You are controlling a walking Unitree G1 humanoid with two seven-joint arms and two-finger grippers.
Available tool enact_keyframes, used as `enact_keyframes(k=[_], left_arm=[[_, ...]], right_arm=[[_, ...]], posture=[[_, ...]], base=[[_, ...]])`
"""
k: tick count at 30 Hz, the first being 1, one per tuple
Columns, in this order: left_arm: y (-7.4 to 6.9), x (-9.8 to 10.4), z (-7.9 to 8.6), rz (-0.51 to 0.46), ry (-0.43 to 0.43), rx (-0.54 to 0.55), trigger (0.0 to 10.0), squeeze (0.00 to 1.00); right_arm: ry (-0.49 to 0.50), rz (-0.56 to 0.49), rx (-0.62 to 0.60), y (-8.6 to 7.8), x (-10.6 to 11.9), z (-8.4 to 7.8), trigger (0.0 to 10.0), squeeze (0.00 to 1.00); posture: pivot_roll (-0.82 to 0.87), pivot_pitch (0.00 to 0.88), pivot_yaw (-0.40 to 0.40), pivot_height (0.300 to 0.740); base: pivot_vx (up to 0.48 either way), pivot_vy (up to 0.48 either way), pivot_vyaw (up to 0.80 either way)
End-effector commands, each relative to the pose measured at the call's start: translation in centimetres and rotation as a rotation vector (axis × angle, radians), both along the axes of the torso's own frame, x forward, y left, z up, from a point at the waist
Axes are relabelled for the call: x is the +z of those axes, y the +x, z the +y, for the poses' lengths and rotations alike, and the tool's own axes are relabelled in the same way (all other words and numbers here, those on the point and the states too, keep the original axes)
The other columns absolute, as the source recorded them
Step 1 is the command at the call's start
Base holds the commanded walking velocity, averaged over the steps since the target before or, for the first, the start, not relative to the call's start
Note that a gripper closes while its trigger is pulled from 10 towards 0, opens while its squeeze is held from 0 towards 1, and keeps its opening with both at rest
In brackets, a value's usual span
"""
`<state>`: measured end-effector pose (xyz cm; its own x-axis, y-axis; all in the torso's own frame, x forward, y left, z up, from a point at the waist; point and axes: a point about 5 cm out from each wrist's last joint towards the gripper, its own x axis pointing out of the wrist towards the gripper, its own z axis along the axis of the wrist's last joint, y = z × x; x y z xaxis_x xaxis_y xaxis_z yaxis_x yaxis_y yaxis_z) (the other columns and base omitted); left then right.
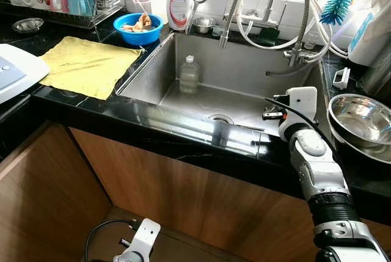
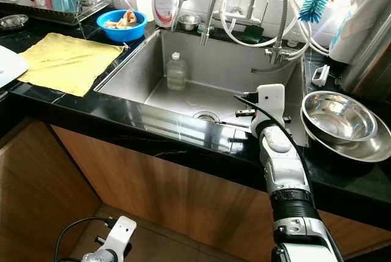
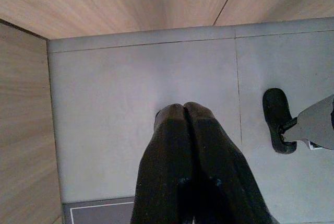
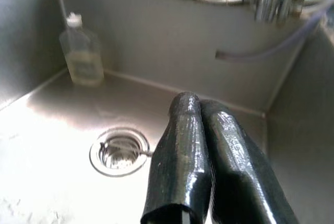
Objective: Kitchen organization
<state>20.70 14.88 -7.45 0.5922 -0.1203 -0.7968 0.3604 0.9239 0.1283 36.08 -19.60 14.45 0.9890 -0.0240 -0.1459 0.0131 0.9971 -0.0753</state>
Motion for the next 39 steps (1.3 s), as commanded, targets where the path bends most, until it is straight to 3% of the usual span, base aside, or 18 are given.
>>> enact_keyframes(k=[1, 2, 3, 4, 5, 6, 16, 17, 18, 19, 25, 27, 28, 30, 33, 35, 39], left_arm=[[-0.3, -0.2, -0.1, 0.007, 0.0, -0.001, 10.0, 0.0], [-0.3, -0.2, -0.2, 0.007, 0.0, -0.001, 10.0, 0.0], [-0.3, -0.2, -0.2, 0.007, -0.001, -0.001, 10.0, 0.0], [-0.3, -0.2, -0.2, 0.007, -0.001, 0.0, 10.0, 0.0], [-0.3, -0.2, -0.2, 0.006, -0.001, 0.0, 10.0, 0.0], [-0.3, -0.1, -0.2, 0.006, -0.001, 0.0, 10.0, 0.0], [-0.3, -0.1, -0.2, 0.008, -0.003, 0.002, 10.0, 0.0], [-0.3, -0.2, -0.2, 0.009, -0.003, 0.003, 10.0, 0.0], [-0.3, -0.2, -0.2, 0.009, -0.003, 0.003, 10.0, 0.0], [-0.3, -0.2, -0.1, 0.009, -0.003, 0.004, 10.0, 0.0], [-0.3, -0.2, -0.1, 0.01, -0.003, 0.006, 10.0, 0.0], [-0.3, -0.2, -0.1, 0.01, -0.002, 0.009, 10.0, 0.0], [-0.3, -0.2, -0.1, 0.009, -0.003, 0.011, 10.0, 0.0], [-0.3, -0.2, -0.1, 0.009, -0.003, 0.012, 10.0, 0.0], [-0.2, -0.1, -0.1, 0.01, -0.004, 0.01, 10.0, 0.0], [-0.2, -0.1, -0.1, 0.01, -0.004, 0.01, 10.0, 0.0], [-0.2, -0.1, 0.0, 0.012, -0.008, 0.014, 10.0, 0.0]], right_arm=[[0.034, 0.022, -0.022, 0.4, 0.1, -0.3, 10.0, 0.0], [0.037, 0.031, -0.021, 0.4, 0.0, -0.4, 10.0, 0.38], [0.031, 0.038, -0.021, 0.5, -0.1, -0.4, 10.0, 0.65], [0.027, 0.043, -0.02, 0.5, -0.2, -0.4, 10.0, 0.65], [0.026, 0.048, -0.022, 0.5, -0.2, -0.4, 10.0, 0.9], [0.027, 0.05, -0.023, 0.5, -0.2, -0.4, 10.0, 0.93], [0.033, 0.045, -0.044, 0.8, 0.3, -0.4, 10.0, 0.86], [0.033, 0.04, -0.044, 0.8, 0.3, -0.4, 10.0, 0.73], [0.033, 0.037, -0.044, 0.8, 0.4, -0.3, 10.0, 0.73], [0.01, -0.002, -0.046, 0.8, 0.9, -0.2, 10.0, 0.0], [-0.022, -0.045, -0.047, 0.8, 1.5, -0.1, 10.0, 0.0], [-0.069, -0.223, -0.09, -0.6, 3.6, 0.4, 10.0, 0.0], [-0.129, -0.336, -0.118, -2.3, 4.7, 0.8, 10.0, 0.0], [-0.175, -0.372, -0.116, -3.3, 4.8, 1.1, 10.0, 0.0], [-0.137, -0.43, -0.17, -5.2, 5.3, 1.0, 10.0, 0.0], [-0.136, -0.439, -0.193, -5.7, 5.4, 0.8, 10.0, 0.0], [-0.086, -0.43, -0.315, -7.5, 5.2, -0.7, 10.0, 0.0]], posture=[[0.04, 0.0, -0.055, 0.74], [0.04, 0.0, -0.055, 0.74], [0.04, 0.0, -0.056, 0.74], [0.04, 0.0, -0.056, 0.74], [0.04, 0.0, -0.055, 0.74], [0.04, 0.0, -0.055, 0.74], [0.04, 0.0, -0.058, 0.74], [0.04, 0.0, -0.059, 0.74], [0.04, 0.0, -0.059, 0.74], [0.04, 0.0, -0.06, 0.74], [0.04, 0.001, -0.06, 0.74], [0.04, 0.004, -0.062, 0.74], [0.04, 0.013, -0.06, 0.74], [0.03, 0.021, -0.059, 0.74], [0.02, 0.028, -0.056, 0.74], [0.02, 0.028, -0.056, 0.74], [0.01, 0.039, -0.047, 0.74]], base=[[0.0, 0.0, 0.0], [0.0, 0.0, 0.0], [0.0, 0.0, 0.0], [0.0, 0.0, 0.0], [0.0, 0.0, 0.0], [0.0, 0.0, 0.0], [0.0, 0.0, 0.0], [0.0, 0.0, 0.0], [0.0, 0.0, 0.0], [0.0, 0.0, 0.0], [0.0, 0.0, 0.0], [0.0, 0.0, 0.0], [0.0, 0.0, 0.0], [0.0, 0.0, 0.0], [0.0, 0.0, 0.0], [0.0, 0.0, 0.0], [0.0, 0.0, 0.0]])
